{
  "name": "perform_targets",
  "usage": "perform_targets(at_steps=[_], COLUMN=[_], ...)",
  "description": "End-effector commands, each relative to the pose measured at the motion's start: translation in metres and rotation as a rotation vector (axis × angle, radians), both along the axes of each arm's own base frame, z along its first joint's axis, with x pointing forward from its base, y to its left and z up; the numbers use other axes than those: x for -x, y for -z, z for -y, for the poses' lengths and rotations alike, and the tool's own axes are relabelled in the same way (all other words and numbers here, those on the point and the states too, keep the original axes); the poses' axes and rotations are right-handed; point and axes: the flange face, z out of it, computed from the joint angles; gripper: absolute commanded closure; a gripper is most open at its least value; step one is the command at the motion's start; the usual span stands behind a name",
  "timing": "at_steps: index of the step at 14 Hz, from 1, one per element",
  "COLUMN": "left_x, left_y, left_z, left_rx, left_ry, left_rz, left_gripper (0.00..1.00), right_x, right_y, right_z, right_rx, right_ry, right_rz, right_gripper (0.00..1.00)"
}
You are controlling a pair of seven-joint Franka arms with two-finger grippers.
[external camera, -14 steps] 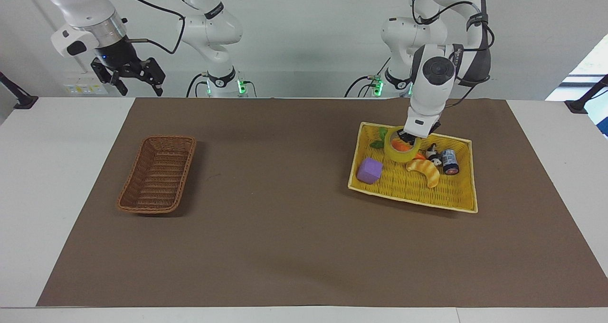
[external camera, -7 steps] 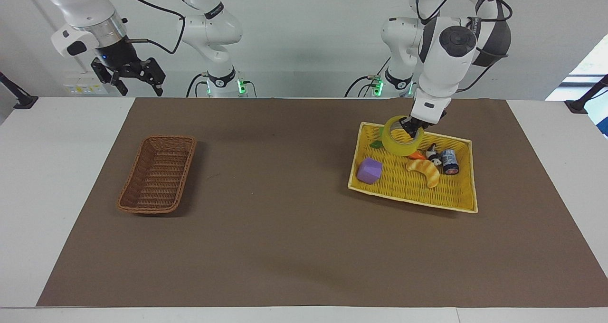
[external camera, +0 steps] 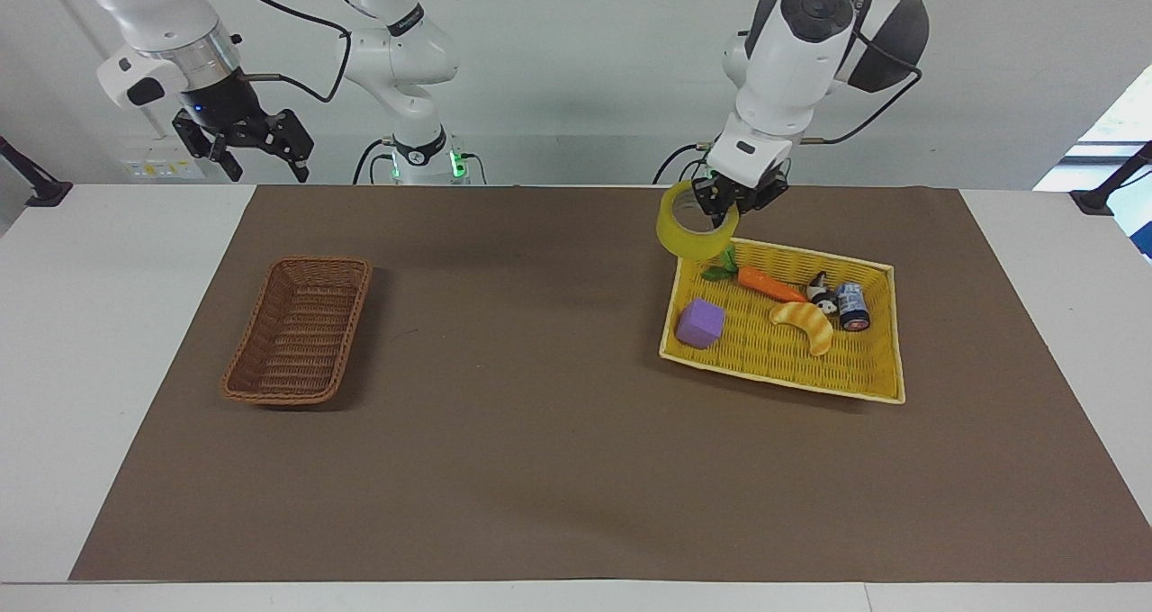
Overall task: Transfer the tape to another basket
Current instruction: 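Carry the tape with the left gripper while the right gripper reaches it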
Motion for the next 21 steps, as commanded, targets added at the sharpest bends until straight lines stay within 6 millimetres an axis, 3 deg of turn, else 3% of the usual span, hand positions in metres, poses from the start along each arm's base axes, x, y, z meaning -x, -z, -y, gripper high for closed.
perform_targets(at_steps=[1,4,6,10,17,21], left_x=[0.017,0.036,0.042,0.042,0.05,0.056], left_y=[-0.01,-0.023,-0.032,-0.038,-0.045,-0.037], left_z=[0.044,0.084,0.109,0.125,0.149,0.168], left_rx=[0.028,0.104,0.143,0.214,0.294,0.304], left_ry=[-0.021,-0.013,-0.016,-0.028,-0.005,0.022], left_rz=[0.011,0.043,0.041,0.035,0.107,0.125], left_gripper=[1.0,1.0,1.0,1.0,1.0,1.0], right_x=[0.009,0.011,0.012,0.016,0.019,0.023], right_y=[0.0,0.001,0.002,0.018,0.035,0.049], right_z=[-0.003,-0.008,-0.033,-0.072,-0.146,-0.167], right_rx=[-0.001,-0.017,-0.11,-0.334,-0.544,-0.672], right_ry=[-0.024,-0.034,-0.06,-0.006,0.129,0.201], right_rz=[-0.005,-0.023,-0.026,-0.059,-0.129,-0.189], right_gripper=[0.0,0.0,0.0,0.0,0.0,0.0])
